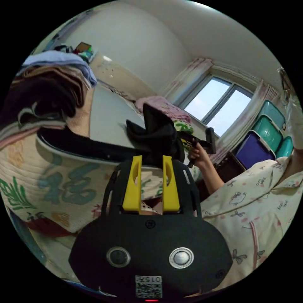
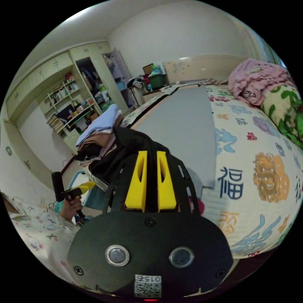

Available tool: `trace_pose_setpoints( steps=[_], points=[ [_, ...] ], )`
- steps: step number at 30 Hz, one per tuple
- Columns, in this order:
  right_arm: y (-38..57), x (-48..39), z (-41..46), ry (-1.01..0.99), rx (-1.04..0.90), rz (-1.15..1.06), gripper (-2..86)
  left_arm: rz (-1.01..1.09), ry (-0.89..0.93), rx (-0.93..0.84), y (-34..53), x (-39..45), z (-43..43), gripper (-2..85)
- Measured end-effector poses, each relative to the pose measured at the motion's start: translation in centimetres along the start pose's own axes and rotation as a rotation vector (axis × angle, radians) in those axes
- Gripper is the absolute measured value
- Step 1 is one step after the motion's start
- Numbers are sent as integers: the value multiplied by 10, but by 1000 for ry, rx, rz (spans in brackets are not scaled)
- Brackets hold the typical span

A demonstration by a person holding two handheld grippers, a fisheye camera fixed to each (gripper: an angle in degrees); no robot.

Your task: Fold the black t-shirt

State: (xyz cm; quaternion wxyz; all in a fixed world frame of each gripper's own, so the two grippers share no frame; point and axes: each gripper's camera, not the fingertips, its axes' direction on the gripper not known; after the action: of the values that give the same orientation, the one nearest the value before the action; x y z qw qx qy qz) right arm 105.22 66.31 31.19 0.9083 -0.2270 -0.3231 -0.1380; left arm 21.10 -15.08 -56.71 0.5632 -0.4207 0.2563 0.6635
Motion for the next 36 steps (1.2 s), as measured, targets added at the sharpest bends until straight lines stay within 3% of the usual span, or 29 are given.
trace_pose_setpoints(
  steps=[5, 9, 16, 21, 26, 28, 29, 32, 36],
  points=[
    [-26, -65, -44, -104, -9, 22, 59, -151, 168, 52, 16, -39, 57, 115],
    [-45, -117, -70, -115, -22, 7, 60, -236, 193, 67, 15, -76, 97, 145],
    [-80, -231, -166, -151, -27, -59, 114, -344, 270, 108, 34, -130, 127, 47],
    [-132, -391, -211, -60, -21, -335, 151, -298, 199, 105, 38, -145, 127, 1],
    [-194, -587, -147, 34, -161, -692, 166, -271, 179, 87, 41, -152, 123, 9],
    [-212, -629, -118, 90, -223, -737, 155, -267, 174, 93, 44, -153, 117, 36],
    [-227, -644, -102, 102, -270, -725, 132, -285, 163, 108, 47, -155, 111, 71],
    [-260, -658, -96, 49, -377, -652, 68, -278, 158, 112, 49, -159, 103, 70],
    [-300, -653, -187, -56, -251, -501, 32, -211, 146, 37, 35, -157, 94, -1]
  ],
)
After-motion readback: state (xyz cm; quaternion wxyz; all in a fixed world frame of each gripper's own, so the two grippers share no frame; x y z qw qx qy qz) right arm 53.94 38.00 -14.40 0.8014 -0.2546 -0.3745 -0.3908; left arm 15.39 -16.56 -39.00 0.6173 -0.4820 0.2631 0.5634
